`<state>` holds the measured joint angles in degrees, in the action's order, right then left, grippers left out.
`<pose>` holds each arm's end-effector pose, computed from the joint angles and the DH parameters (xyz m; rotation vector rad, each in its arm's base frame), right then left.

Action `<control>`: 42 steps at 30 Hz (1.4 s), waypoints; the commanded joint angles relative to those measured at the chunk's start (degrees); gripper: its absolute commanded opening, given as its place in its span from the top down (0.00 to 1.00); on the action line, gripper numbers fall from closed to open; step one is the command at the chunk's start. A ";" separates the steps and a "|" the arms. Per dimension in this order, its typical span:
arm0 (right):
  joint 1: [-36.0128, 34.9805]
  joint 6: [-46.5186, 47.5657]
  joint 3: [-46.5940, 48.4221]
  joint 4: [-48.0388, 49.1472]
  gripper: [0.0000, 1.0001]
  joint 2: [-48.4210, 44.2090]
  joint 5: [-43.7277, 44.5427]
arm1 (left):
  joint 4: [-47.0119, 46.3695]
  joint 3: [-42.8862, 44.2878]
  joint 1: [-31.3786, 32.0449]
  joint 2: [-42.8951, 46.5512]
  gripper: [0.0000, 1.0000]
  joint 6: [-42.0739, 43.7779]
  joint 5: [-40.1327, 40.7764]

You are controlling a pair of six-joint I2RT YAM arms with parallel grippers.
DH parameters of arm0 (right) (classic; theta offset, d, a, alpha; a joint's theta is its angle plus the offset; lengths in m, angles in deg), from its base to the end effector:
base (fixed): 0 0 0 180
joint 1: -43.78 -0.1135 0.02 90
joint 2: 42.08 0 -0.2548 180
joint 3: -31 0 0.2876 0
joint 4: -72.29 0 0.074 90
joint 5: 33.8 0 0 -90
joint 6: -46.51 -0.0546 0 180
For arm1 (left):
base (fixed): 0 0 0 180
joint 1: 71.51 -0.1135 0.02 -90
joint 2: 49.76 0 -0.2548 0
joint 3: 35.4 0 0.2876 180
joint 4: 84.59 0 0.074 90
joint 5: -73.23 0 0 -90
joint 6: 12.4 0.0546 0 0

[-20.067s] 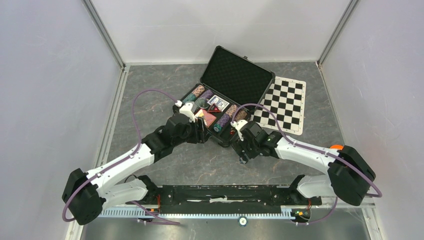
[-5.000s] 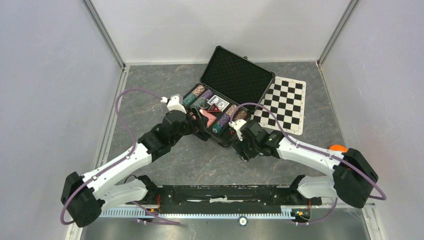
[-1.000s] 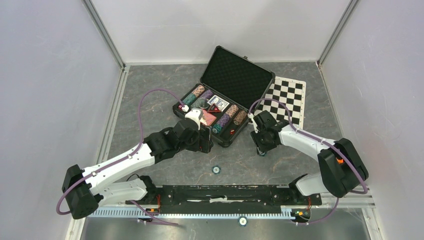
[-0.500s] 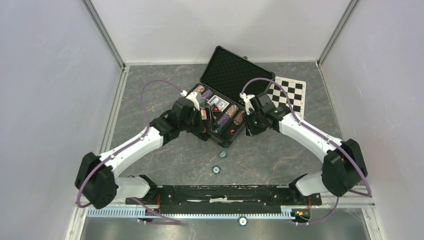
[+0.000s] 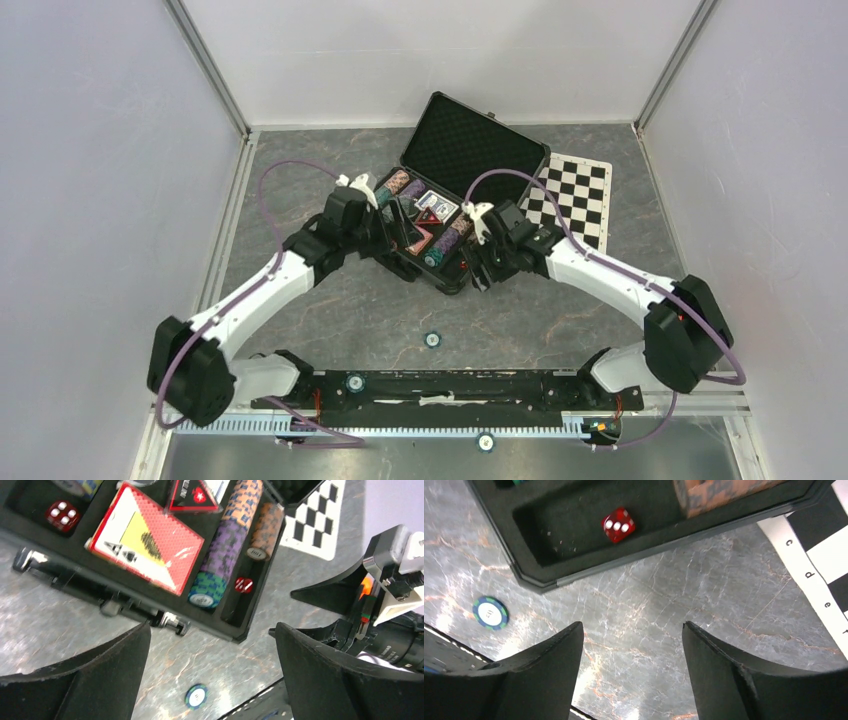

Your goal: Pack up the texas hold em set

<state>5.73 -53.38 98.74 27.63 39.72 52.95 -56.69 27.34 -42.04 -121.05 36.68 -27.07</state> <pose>0.2575 0.2054 0.1860 -0.6629 2.5567 0.3689 0.2785 -0.1686 0.2362 -0.1273 2.3355 -0.8516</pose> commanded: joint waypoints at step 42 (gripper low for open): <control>-34.19 -36.81 1.72 7.25 0.22 13.49 15.69 | 31.60 -20.62 18.51 43.23 0.00 -19.01 31.92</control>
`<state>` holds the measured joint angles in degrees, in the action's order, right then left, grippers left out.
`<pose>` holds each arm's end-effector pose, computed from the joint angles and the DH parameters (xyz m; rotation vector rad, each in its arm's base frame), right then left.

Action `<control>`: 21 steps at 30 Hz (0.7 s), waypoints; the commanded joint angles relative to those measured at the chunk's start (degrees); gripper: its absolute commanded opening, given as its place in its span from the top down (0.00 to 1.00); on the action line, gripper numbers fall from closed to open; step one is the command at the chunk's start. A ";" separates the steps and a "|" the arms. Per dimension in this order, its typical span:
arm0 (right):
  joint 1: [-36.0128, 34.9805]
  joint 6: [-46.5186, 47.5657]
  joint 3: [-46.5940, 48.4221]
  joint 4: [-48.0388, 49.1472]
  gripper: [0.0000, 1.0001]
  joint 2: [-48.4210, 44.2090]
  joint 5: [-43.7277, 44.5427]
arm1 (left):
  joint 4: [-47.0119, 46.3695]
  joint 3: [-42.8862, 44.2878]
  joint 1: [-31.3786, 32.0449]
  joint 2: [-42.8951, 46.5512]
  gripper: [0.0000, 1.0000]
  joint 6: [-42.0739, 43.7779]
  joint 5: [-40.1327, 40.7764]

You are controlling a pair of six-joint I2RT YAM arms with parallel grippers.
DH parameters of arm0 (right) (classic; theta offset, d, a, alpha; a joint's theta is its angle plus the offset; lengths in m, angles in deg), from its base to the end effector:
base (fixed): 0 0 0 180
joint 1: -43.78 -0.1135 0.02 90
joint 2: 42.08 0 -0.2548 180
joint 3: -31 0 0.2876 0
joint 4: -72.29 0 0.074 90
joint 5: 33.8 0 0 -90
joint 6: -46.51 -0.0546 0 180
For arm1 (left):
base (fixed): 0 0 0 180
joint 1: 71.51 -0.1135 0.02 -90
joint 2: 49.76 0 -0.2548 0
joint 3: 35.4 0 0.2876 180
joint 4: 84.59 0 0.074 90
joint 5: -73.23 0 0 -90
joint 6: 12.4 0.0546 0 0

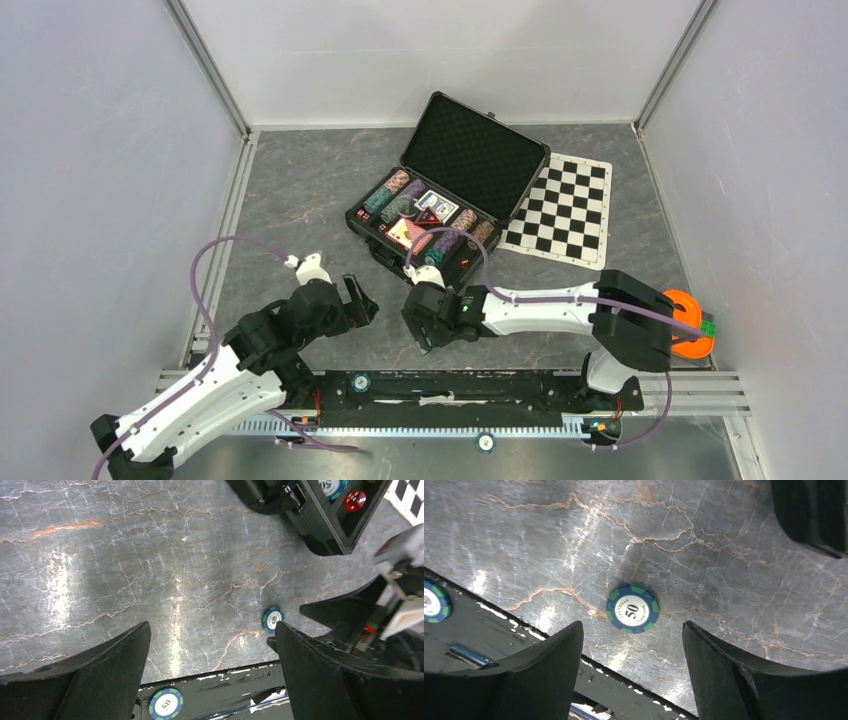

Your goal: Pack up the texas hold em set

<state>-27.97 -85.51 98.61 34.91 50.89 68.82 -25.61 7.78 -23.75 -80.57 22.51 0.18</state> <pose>0.1214 0.3300 0.1316 -0.6170 2.6041 0.3817 0.1253 -0.1143 0.2139 -0.2951 2.3838 -0.5230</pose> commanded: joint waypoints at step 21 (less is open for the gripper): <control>-0.76 -6.09 11.74 -14.18 0.45 11.88 3.95 | -0.20 -1.52 0.22 4.67 0.00 -4.70 5.48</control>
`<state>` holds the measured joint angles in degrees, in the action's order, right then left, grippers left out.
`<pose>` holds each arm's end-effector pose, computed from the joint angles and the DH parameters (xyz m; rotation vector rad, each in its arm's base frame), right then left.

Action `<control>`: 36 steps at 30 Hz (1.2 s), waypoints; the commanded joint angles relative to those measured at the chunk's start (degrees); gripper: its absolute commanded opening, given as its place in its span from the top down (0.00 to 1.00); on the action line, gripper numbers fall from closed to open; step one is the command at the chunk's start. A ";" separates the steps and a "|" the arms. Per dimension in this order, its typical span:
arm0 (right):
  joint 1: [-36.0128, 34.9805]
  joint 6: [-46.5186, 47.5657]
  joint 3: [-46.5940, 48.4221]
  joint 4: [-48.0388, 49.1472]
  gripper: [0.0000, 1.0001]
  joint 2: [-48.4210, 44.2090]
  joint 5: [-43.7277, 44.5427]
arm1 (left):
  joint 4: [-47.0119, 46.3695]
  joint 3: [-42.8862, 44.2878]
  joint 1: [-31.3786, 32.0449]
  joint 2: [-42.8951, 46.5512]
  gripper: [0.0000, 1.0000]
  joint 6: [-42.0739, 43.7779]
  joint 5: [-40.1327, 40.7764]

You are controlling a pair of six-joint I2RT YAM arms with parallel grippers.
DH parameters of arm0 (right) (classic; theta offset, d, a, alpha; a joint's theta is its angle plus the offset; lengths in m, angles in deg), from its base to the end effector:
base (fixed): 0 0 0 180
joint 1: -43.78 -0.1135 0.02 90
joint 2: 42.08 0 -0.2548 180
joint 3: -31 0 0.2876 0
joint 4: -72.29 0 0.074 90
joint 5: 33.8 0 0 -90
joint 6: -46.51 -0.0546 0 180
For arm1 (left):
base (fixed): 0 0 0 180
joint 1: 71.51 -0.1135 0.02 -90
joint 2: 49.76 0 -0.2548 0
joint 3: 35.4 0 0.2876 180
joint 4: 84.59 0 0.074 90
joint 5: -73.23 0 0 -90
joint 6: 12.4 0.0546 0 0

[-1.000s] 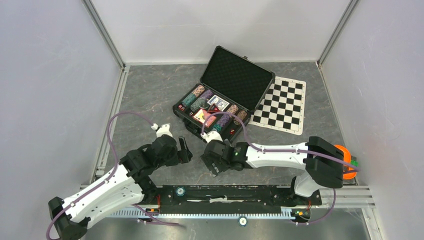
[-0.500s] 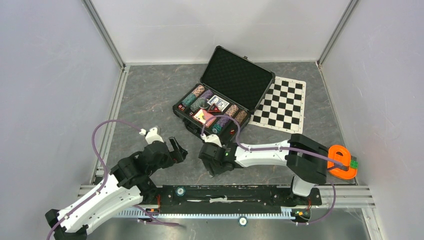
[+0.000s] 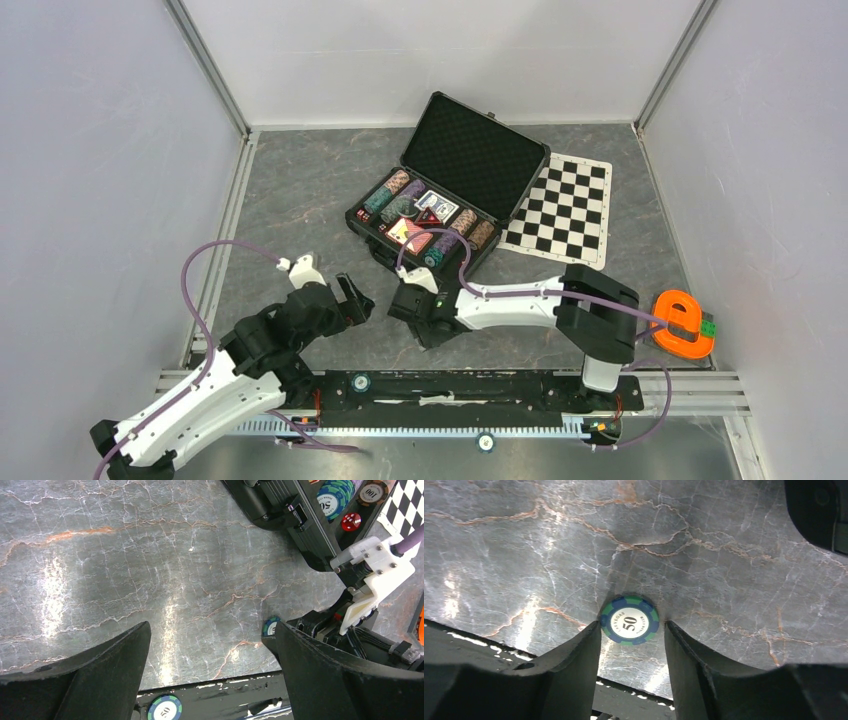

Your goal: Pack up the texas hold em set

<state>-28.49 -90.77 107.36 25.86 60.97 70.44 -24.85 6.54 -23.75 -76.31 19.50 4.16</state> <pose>0.1259 0.3496 0.1111 -0.5501 2.7202 0.1813 0.1212 -0.1044 0.2163 -0.3908 2.3068 -0.5236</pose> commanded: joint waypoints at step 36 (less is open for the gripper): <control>16.10 13.13 -19.48 1.13 0.53 -25.43 1.14 | -16.05 1.58 0.22 -11.52 0.00 7.66 -3.48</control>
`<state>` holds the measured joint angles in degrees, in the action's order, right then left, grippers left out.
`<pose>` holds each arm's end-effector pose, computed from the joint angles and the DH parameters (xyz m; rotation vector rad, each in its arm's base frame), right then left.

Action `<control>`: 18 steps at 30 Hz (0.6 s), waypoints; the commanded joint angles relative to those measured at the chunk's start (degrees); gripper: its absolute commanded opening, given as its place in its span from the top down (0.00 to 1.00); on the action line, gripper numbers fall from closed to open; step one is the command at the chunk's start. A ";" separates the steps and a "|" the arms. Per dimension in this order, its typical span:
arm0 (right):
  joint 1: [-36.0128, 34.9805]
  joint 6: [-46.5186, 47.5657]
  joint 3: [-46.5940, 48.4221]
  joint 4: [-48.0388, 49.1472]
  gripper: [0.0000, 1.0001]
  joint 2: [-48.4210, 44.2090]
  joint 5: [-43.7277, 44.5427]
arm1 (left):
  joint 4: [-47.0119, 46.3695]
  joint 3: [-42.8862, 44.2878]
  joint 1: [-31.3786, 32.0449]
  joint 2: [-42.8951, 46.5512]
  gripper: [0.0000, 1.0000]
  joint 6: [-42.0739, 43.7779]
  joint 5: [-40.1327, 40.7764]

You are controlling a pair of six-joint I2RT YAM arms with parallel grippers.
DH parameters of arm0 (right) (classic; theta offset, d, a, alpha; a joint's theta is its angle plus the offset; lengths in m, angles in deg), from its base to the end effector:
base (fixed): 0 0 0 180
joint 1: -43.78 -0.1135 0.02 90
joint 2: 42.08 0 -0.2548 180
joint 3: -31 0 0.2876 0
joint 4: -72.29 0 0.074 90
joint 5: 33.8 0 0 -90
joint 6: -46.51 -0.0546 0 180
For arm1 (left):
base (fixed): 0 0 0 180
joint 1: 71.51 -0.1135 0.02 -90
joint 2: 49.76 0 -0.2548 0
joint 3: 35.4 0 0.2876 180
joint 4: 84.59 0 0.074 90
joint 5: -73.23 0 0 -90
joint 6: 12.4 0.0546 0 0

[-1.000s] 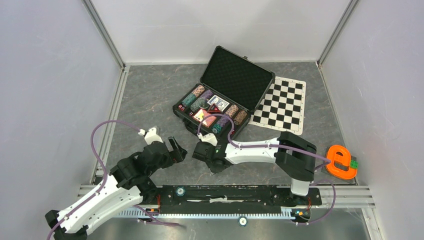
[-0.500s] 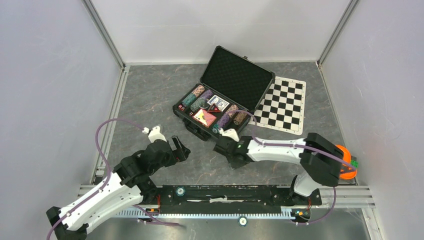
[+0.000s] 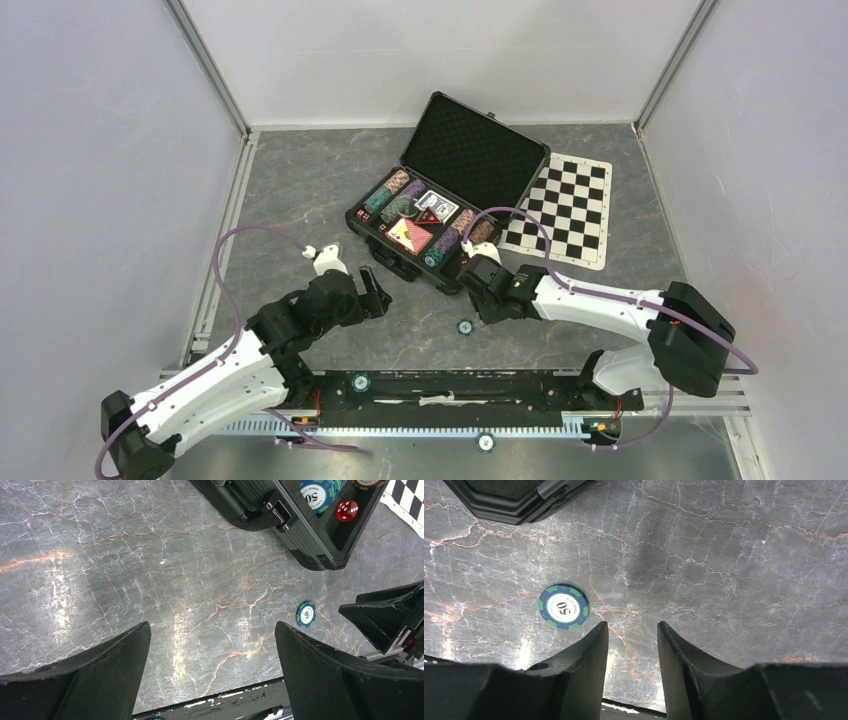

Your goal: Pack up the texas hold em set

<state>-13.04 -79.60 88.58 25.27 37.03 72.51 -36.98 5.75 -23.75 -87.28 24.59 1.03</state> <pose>0.1691 0.2307 0.1405 -0.4100 2.6482 0.1034 0.1438 -0.1336 0.1994 -0.2636 2.3392 -0.5339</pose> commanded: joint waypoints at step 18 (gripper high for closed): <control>-4.15 3.07 6.26 2.40 0.21 8.71 -8.17 | -3.59 2.87 0.22 1.31 0.00 4.88 -1.05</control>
<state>-15.18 -76.63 91.07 28.74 43.37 64.21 -38.59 5.97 -23.75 -85.73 26.29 0.12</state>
